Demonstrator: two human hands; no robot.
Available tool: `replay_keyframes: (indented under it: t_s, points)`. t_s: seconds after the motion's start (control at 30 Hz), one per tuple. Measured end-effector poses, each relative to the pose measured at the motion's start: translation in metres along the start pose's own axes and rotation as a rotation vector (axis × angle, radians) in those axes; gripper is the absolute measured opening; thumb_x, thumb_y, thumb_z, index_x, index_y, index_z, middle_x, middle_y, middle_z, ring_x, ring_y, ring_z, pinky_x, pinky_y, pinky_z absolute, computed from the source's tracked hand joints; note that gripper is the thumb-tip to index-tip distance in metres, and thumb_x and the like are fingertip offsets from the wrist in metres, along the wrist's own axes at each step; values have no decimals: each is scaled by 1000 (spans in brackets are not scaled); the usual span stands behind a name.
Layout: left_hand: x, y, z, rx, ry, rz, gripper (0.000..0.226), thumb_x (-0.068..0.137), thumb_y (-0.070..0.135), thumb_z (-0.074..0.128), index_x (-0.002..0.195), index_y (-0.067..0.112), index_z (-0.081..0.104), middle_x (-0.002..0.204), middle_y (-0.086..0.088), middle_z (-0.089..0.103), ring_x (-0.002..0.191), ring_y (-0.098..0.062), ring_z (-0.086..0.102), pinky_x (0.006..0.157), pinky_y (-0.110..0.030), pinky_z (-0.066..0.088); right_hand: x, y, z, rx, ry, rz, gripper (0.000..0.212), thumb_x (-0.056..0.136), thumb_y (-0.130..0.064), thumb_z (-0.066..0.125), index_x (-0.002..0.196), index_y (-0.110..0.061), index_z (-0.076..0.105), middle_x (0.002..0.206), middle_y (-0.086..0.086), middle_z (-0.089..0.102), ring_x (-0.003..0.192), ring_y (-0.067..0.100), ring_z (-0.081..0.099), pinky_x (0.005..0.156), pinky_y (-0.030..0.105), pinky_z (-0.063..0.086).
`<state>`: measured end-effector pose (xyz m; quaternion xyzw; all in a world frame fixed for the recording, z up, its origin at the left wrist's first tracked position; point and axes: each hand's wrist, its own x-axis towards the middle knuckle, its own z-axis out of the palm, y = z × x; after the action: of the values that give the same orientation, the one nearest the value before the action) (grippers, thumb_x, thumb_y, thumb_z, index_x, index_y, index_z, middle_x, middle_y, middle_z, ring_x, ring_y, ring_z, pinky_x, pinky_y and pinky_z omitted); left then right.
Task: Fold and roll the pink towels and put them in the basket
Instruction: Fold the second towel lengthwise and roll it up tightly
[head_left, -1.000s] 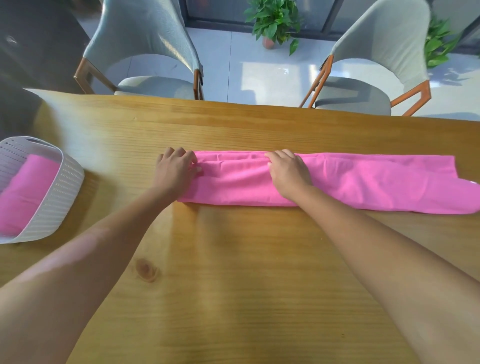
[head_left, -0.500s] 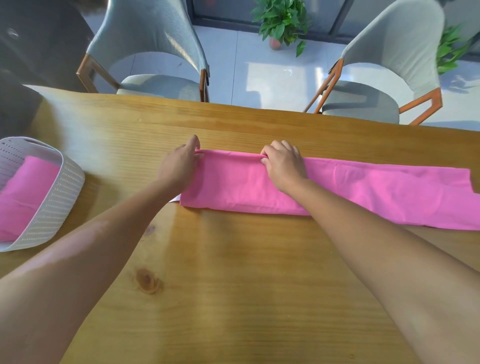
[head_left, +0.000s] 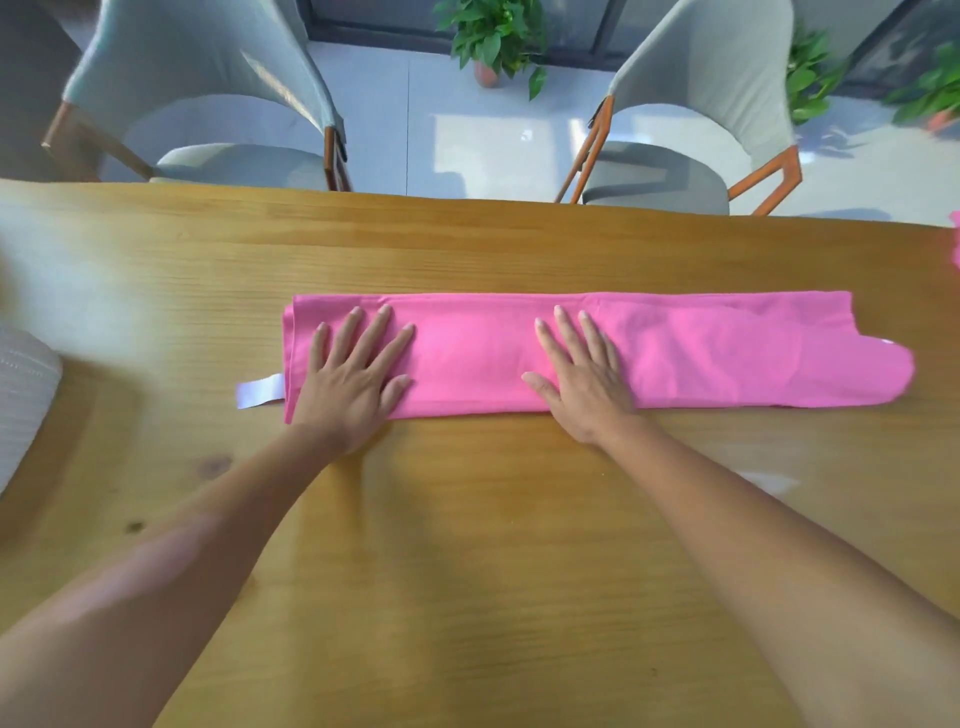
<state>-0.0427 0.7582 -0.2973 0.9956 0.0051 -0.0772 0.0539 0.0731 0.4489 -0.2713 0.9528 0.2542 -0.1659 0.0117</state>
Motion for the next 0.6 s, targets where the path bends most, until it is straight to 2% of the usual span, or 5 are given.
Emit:
replay_keyframes:
  t_s: [0.13, 0.23, 0.33, 0.47, 0.6]
  points:
    - [2, 1, -2, 11, -52, -31, 68, 98, 64, 3, 161, 38, 2, 169, 7, -11, 156, -24, -12, 123, -59, -3, -12, 53, 2, -80, 6, -64, 75, 94, -73, 1, 158, -35, -13, 165, -4, -23, 151, 18, -23, 125, 48, -3]
    - [17, 24, -17, 23, -82, -144, 68, 96, 60, 10, 156, 30, 18, 168, -4, 9, 155, -31, 3, 119, -65, 0, -17, 88, -3, -56, 5, -56, 74, 95, -72, 6, 158, -36, -12, 165, -5, -23, 151, 19, -24, 125, 45, -6]
    - [38, 87, -33, 26, -60, -112, 68, 99, 63, 19, 154, 24, 27, 162, -10, 22, 154, -35, 11, 120, -64, 4, -31, 133, -6, -38, -15, -38, 74, 97, -70, 10, 158, -36, -12, 165, -3, -22, 151, 20, -23, 124, 43, -8]
    - [74, 187, -39, -10, -84, -28, 80, 93, 70, 9, 159, 26, 20, 167, -7, 14, 155, -32, 7, 123, -58, 5, -56, 209, -9, -25, -49, -33, 74, 96, -71, 10, 158, -36, -12, 164, -4, -23, 151, 18, -24, 123, 41, -13]
    - [109, 273, -36, -41, -97, 10, 70, 100, 64, 27, 158, 25, 22, 167, -6, 13, 154, -32, 10, 123, -58, 12, -72, 280, -12, -21, -56, -38, 70, 98, -66, 12, 159, -35, -3, 166, -7, -17, 152, 16, -20, 125, 43, -6]
